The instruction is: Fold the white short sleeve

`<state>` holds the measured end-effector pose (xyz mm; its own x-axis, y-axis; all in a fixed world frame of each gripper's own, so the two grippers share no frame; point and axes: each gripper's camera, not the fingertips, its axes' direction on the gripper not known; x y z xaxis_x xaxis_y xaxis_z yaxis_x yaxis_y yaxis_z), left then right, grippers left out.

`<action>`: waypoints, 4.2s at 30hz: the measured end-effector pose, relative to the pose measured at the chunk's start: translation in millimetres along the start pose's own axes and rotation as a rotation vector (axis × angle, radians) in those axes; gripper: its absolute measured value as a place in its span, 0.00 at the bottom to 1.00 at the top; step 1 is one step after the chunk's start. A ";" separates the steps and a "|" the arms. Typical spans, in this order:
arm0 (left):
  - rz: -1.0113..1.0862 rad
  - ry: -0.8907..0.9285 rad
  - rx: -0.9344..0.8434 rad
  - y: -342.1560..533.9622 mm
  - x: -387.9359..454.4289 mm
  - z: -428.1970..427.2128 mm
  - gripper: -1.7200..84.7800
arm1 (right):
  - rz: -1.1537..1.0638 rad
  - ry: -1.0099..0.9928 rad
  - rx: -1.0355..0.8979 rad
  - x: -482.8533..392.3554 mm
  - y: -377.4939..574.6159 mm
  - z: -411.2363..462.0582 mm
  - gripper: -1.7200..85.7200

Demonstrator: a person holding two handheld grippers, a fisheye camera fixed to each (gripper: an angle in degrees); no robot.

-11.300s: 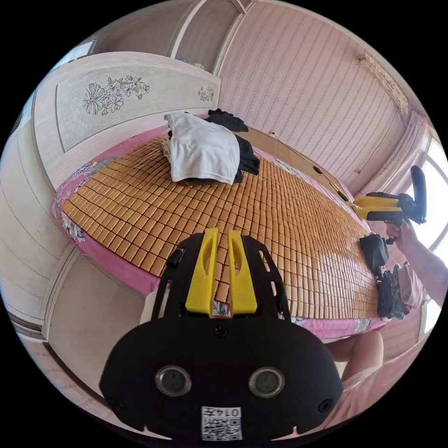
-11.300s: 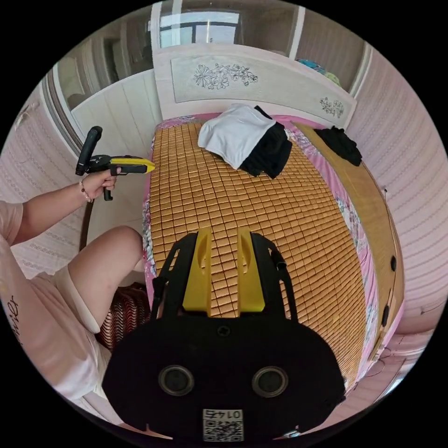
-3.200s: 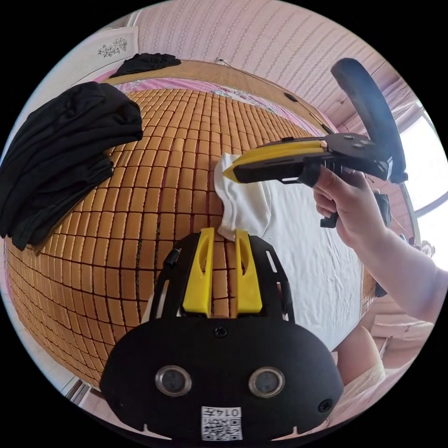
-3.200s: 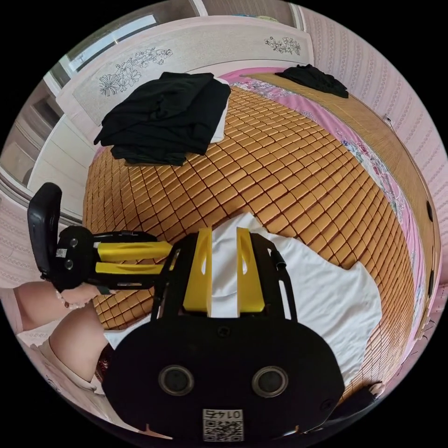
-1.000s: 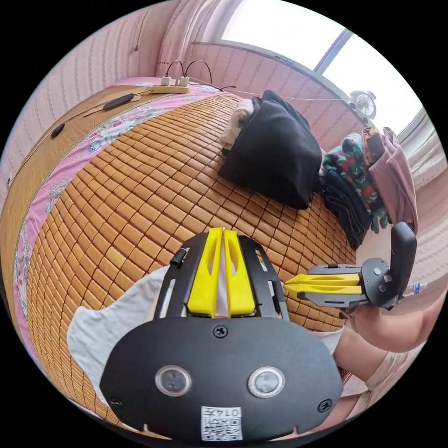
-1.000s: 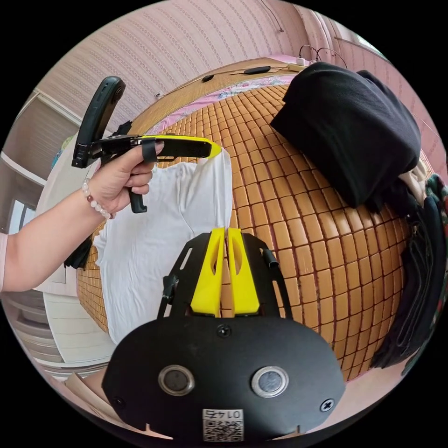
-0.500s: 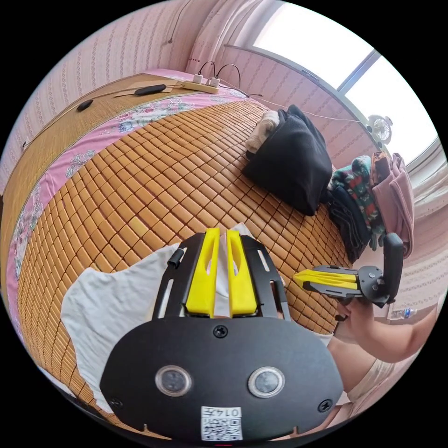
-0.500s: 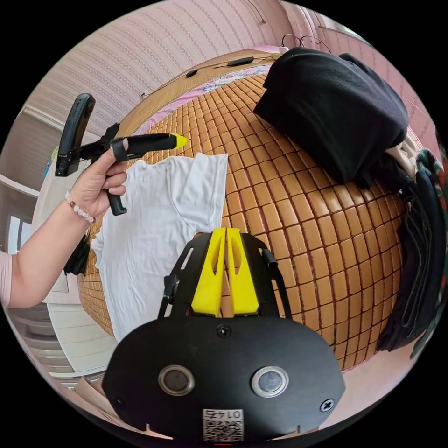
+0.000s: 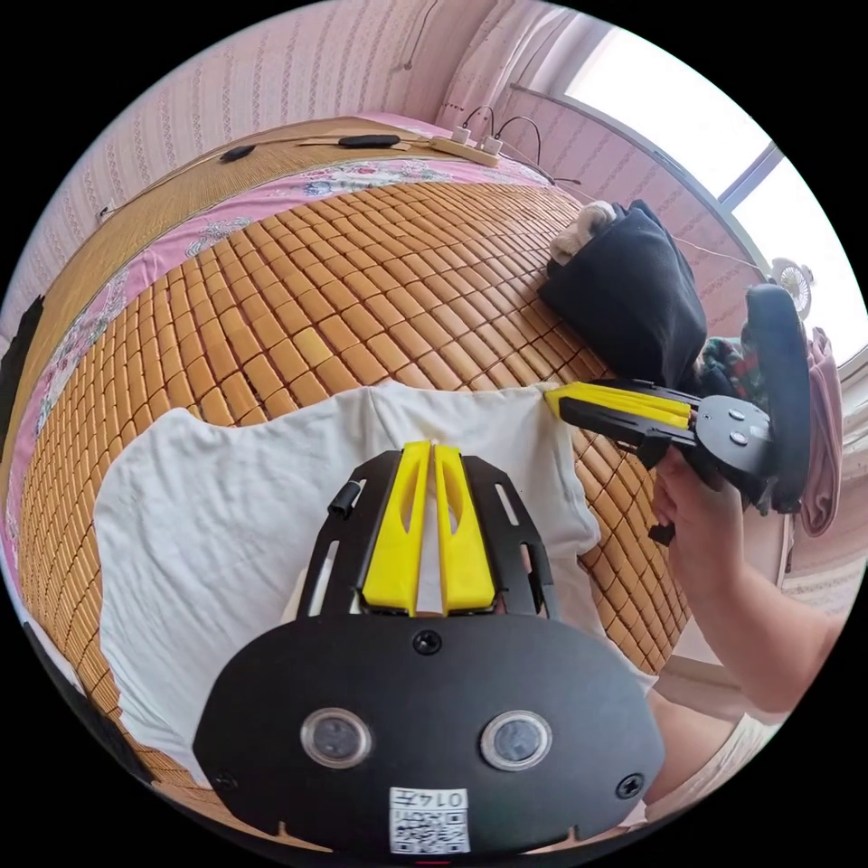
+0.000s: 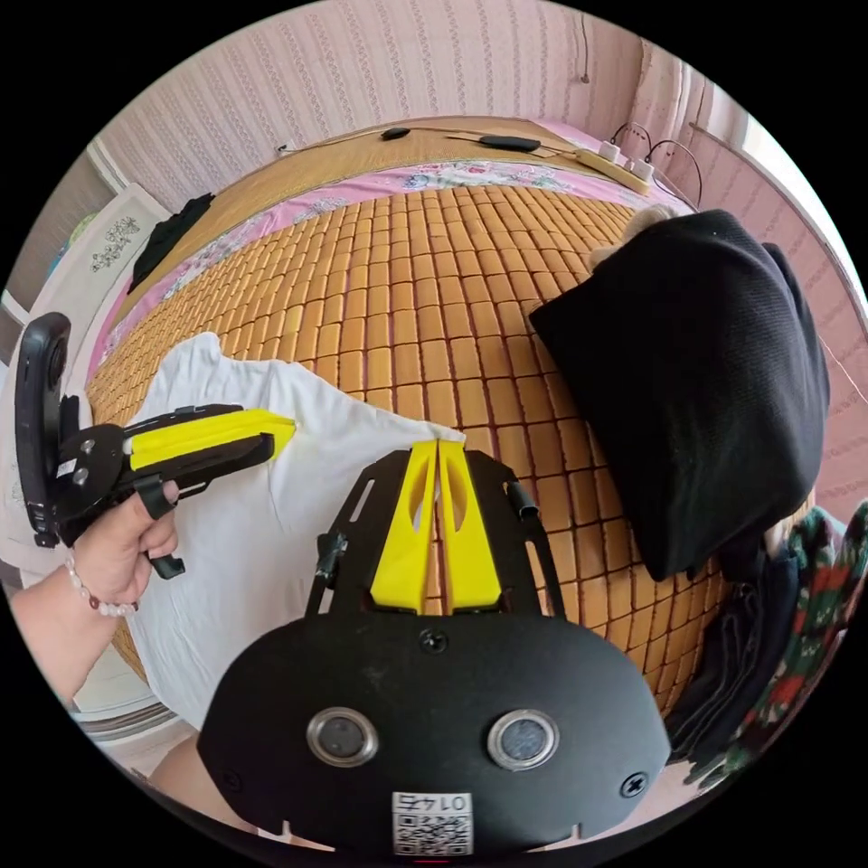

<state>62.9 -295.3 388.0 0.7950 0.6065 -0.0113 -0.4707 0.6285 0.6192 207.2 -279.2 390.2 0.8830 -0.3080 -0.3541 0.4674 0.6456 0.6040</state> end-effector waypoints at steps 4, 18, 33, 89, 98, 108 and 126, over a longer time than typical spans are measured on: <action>-0.052 0.048 0.026 11.9 -14.6 -8.5 0.01 | 0.032 -0.067 0.010 -2.0 -5.5 -2.1 0.02; -0.562 0.021 0.185 240.7 -124.8 -161.5 0.02 | -0.275 -0.253 -0.114 -118.4 20.2 -43.5 0.02; -1.004 -0.055 0.331 446.7 -226.2 -244.7 0.07 | -0.898 -0.449 -0.145 -499.1 -82.2 -14.8 0.06; -0.602 -0.161 0.184 423.5 -163.0 -238.9 0.02 | -0.854 -0.475 -0.116 -551.9 -192.0 61.1 0.04; -0.598 -0.120 0.231 407.4 -163.5 -251.1 0.07 | -0.745 -0.426 -0.019 -474.5 -159.4 24.9 0.05; -0.490 -0.026 0.112 327.2 -139.7 -191.3 0.08 | -0.734 -0.361 -0.188 -406.6 -83.7 50.5 0.02; -0.090 0.098 0.066 143.7 -84.5 -153.2 0.07 | 0.116 -0.180 -0.036 -39.2 56.9 -44.9 0.05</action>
<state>-130.6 -181.6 357.6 0.7900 0.5959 -0.1441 -0.3706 0.6514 0.6621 197.3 -199.1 406.4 0.9258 -0.3478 -0.1481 0.3628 0.7074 0.6066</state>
